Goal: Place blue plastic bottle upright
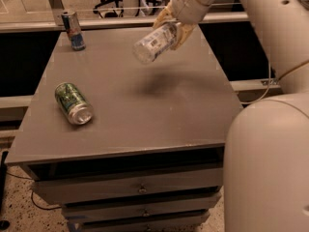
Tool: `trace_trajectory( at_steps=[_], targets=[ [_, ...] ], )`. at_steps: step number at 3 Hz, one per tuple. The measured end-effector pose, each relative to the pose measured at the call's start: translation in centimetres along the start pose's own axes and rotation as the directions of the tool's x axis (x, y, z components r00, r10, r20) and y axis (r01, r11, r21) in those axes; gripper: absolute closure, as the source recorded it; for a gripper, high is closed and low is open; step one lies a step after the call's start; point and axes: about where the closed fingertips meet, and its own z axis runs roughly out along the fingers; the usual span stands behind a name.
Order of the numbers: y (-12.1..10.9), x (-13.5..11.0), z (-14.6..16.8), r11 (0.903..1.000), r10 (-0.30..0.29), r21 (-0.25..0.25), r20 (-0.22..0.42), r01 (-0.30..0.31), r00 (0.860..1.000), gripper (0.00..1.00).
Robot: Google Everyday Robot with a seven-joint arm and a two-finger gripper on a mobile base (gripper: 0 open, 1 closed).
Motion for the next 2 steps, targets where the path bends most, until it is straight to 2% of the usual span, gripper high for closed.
trace_trajectory(
  at_steps=[1, 2],
  targets=[
    [-0.01, -0.39, -0.33, 0.9997, -0.013, 0.020, 0.027, 0.013, 1.000, 1.00],
    [-0.49, -1.26, -0.43, 0.9949, -0.092, 0.040, 0.011, 0.092, 0.996, 1.00]
  ],
)
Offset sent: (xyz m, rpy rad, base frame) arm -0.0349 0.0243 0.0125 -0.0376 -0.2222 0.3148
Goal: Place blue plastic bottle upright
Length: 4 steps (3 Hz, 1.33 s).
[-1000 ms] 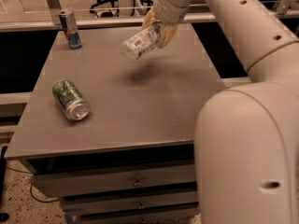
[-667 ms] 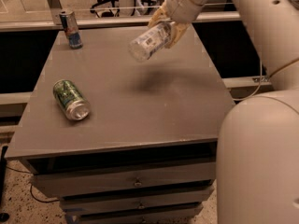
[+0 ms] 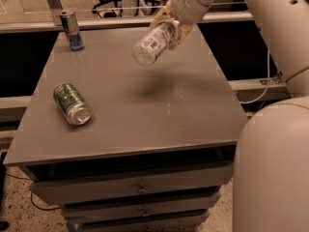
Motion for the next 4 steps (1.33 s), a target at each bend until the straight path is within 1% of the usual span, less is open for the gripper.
trace_trajectory(
  at_steps=[1, 2, 3, 4],
  targets=[
    [0.1, -1.6, -1.8, 0.9798, -0.189, 0.054, -0.061, 0.192, 0.980, 1.00],
    [0.9, -2.5, -3.1, 0.9280, -0.321, 0.158, -0.120, 0.338, 0.939, 1.00],
    [0.4, -3.0, -6.0, 0.8486, -0.437, 0.239, -0.184, 0.472, 0.880, 1.00],
    [-0.6, -4.2, -8.8, 0.7314, -0.572, 0.256, -0.274, 0.632, 0.773, 1.00]
  ],
)
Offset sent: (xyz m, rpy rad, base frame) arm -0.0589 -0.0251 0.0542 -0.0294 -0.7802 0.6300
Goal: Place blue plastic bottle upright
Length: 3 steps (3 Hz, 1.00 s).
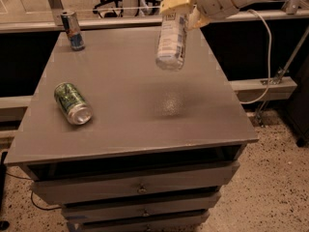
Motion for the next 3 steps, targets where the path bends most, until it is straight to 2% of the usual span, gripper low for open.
trace_trajectory(
  at_steps=[1, 2, 3],
  targets=[
    [-0.4, -0.2, 0.3, 0.9954, -0.095, 0.008, 0.005, 0.095, 0.995, 1.00],
    [-1.3, 0.0, 0.7, 0.9881, -0.150, 0.035, 0.006, 0.150, 0.989, 1.00],
    [-1.7, 0.8, 0.6, 0.9630, -0.225, 0.145, -0.029, 0.227, 0.974, 1.00]
  ],
)
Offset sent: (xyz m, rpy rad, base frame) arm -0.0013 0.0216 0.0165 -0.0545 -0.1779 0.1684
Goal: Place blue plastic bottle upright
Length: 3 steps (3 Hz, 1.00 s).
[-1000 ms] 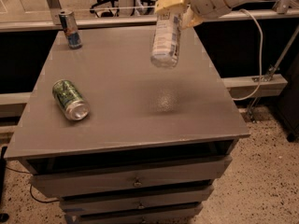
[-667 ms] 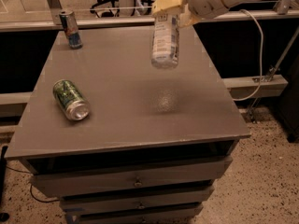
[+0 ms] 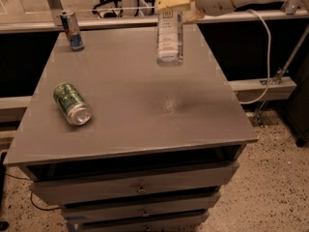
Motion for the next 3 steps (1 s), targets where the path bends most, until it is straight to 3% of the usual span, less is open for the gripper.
trace_trajectory(
  at_steps=[1, 2, 3],
  targets=[
    [0.3, 0.2, -0.1, 0.9838, -0.134, 0.119, -0.010, 0.135, 0.991, 1.00],
    [0.4, -0.4, -0.3, 0.9403, -0.301, 0.158, -0.027, 0.301, 0.953, 1.00],
    [0.9, -1.3, -0.9, 0.8798, -0.450, 0.133, -0.077, 0.456, 0.890, 1.00]
  ],
)
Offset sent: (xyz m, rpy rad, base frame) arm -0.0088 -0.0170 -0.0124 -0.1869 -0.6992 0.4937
